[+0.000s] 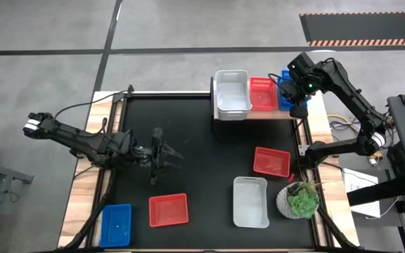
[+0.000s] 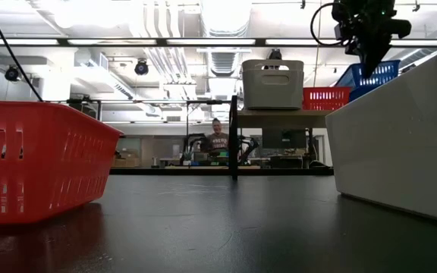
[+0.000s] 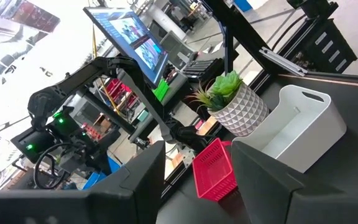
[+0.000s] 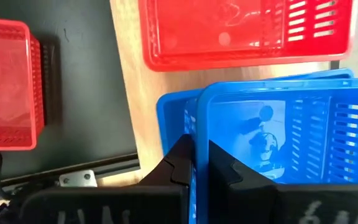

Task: Stack baskets on shelf by color
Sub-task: Stack the top blue bin on top of the blue bin on the shelf

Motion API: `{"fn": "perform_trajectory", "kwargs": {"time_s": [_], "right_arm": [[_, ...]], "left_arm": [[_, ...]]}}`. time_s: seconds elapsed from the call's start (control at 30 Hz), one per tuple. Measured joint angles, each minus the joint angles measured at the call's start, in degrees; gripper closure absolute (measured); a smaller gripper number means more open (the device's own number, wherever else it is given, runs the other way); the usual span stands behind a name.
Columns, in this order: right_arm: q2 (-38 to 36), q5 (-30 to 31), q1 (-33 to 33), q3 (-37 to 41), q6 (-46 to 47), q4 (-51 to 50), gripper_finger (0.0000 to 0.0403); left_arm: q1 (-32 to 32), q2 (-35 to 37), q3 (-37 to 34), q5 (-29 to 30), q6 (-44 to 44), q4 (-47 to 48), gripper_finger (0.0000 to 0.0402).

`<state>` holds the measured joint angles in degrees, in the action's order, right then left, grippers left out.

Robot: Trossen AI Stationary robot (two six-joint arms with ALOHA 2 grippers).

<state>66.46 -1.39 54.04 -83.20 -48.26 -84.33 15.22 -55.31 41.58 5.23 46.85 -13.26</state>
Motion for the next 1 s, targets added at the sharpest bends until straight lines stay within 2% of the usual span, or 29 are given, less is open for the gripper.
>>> {"fn": "perform_trajectory", "kwargs": {"time_s": [0.73, 1.0], "right_arm": [[0.0, 0.05, 0.0, 0.0, -0.11, -0.66, 0.0393], [0.0, 0.11, 0.0, 0.0, 0.5, -0.26, 0.0357]], "left_arm": [[0.0, -0.01, 0.0, 0.0, 0.02, -0.02, 0.0233], [0.0, -0.02, 0.0, 0.0, 0.03, -0.02, 0.0233]]}}
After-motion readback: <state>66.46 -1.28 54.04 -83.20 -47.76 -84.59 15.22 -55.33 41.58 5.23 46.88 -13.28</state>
